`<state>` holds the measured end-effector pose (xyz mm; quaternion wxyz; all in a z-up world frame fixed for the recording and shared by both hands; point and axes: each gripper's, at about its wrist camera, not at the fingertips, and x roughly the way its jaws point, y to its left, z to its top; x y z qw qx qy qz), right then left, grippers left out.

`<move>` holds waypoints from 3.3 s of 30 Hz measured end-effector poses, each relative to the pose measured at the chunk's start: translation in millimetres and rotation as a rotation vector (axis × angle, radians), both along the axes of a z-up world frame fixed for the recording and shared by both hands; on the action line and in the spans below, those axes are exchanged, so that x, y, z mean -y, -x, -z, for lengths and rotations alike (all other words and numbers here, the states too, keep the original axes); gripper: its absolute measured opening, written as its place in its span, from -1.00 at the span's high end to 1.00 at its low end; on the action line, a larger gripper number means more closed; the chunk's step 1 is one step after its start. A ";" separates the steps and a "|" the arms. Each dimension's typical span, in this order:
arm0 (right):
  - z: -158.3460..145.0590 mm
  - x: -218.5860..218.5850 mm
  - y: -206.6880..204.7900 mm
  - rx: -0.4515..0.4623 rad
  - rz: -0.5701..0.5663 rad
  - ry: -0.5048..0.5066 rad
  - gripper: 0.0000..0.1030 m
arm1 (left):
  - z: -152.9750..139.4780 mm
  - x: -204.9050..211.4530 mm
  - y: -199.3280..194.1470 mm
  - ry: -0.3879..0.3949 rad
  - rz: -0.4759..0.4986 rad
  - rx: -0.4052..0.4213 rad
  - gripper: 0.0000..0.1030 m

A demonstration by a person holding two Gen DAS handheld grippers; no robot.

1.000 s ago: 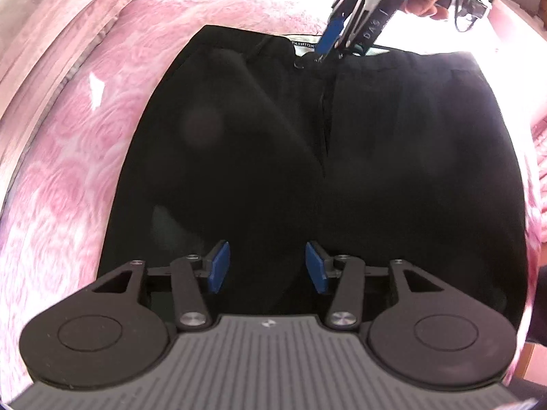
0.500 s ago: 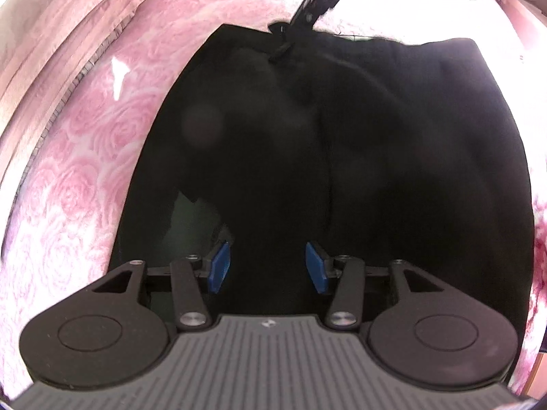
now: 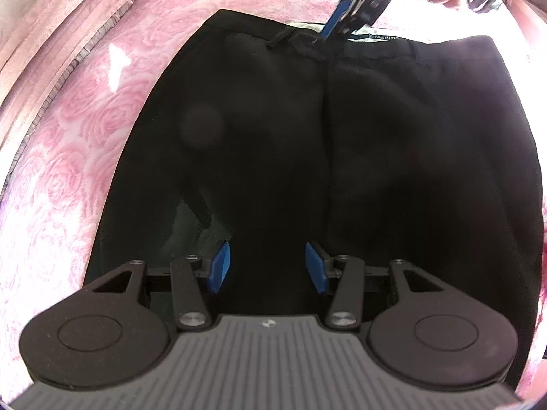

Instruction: Fold clothes

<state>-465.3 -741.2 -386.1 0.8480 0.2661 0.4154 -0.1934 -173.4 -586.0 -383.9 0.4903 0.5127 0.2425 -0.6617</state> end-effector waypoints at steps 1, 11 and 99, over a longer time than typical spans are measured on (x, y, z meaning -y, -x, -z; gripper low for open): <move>4.2 2.2 0.2 0.025 0.003 -0.011 0.16 | 1.1 0.4 0.6 0.001 0.002 -0.001 0.14; -25.1 25.4 21.6 0.081 0.126 -0.131 0.97 | -2.8 14.5 9.3 0.047 -0.003 -0.040 0.18; -15.4 -344.3 -249.2 -0.342 -0.188 0.095 0.41 | 2.0 -531.7 -403.3 -0.144 -0.874 0.026 0.01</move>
